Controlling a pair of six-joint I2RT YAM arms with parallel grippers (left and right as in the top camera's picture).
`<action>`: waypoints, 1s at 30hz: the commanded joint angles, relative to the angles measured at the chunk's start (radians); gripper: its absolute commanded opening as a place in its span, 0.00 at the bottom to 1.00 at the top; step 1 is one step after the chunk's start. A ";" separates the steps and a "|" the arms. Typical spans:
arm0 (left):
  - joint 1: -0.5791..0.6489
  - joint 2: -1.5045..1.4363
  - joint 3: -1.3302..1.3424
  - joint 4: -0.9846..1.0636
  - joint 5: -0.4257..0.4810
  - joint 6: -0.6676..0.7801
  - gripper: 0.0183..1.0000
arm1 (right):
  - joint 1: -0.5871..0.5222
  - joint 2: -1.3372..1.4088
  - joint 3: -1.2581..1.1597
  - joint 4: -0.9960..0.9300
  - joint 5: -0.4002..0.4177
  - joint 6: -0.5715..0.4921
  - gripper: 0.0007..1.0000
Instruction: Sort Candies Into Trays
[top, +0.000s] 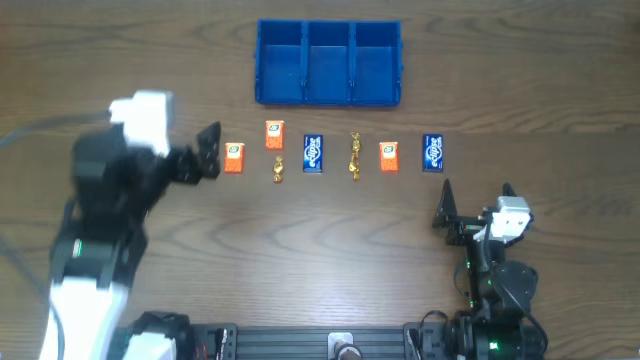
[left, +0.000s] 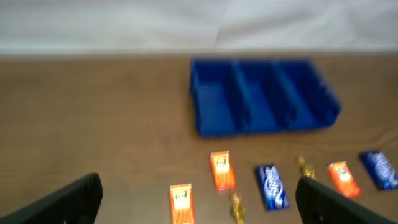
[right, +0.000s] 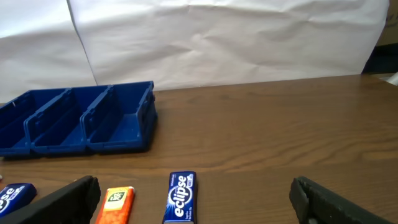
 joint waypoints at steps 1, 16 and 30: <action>-0.025 0.311 0.141 -0.106 -0.055 -0.053 1.00 | -0.003 -0.007 -0.001 -0.009 -0.005 -0.010 1.00; -0.047 0.783 0.173 -0.077 -0.101 -0.082 1.00 | -0.003 -0.007 -0.001 -0.009 -0.005 -0.010 1.00; -0.083 0.930 0.210 -0.074 -0.159 -0.082 0.99 | -0.003 -0.007 -0.001 -0.009 -0.005 -0.010 1.00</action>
